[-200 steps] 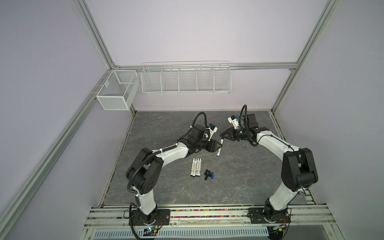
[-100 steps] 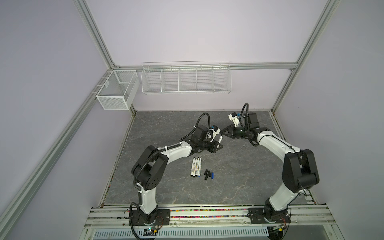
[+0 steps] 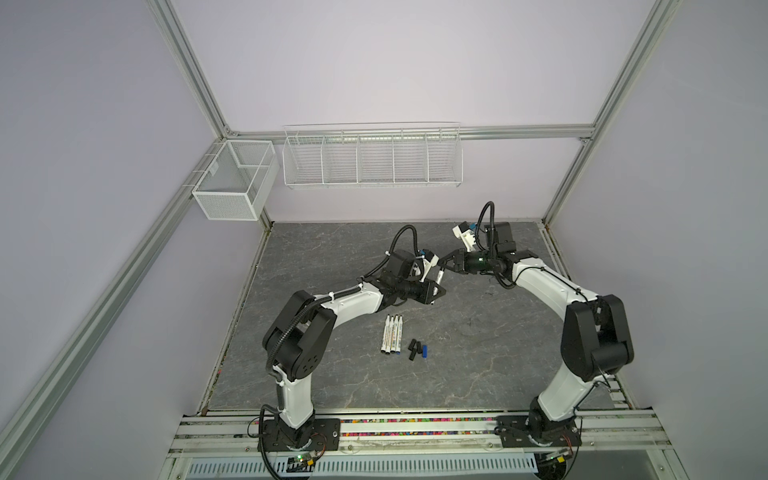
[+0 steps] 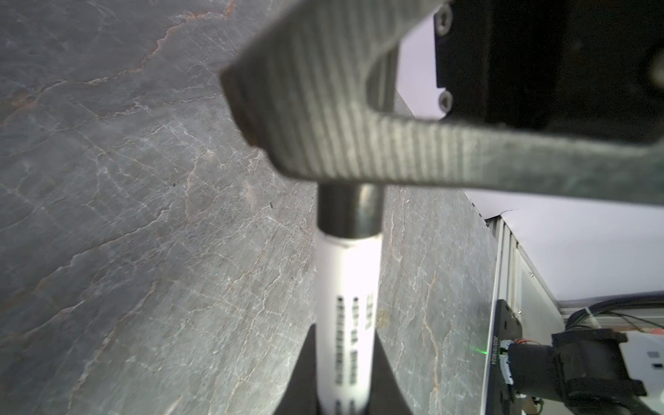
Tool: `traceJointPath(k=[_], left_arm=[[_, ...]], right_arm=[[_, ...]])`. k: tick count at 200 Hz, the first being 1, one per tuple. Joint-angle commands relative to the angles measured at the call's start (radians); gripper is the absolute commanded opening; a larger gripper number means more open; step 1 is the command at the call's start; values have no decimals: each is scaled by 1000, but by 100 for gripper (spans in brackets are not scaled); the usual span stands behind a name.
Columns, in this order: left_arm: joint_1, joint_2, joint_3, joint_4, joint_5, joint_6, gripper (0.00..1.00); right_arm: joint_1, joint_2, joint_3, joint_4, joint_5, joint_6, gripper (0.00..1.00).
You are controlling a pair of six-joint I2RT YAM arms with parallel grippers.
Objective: Insert the pens into the pen caps
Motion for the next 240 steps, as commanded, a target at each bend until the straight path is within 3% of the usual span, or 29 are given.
traceJointPath(k=[1,37,100,188,213,240], left_arm=[[110,-57,1,409,-120,-216,0],[175,-99,-55,524,-162,-291,0],[251,-214,-52,430,-242,-158,0],[353,-265,6,406,-261,-125,0],[353,-254,13,401,-244,-128,0],[320,-258,-49,382,-239,-114,0]], right_arm=[[77,67,-8,-325,-135,-174,7],[123,92,18,-432,-110,-272,7],[143,89,31,-512,-165,-339,7],[189,143,74,-606,-149,-404,7],[175,141,74,-571,-129,-372,7],[77,80,2,-385,-143,-215,7]])
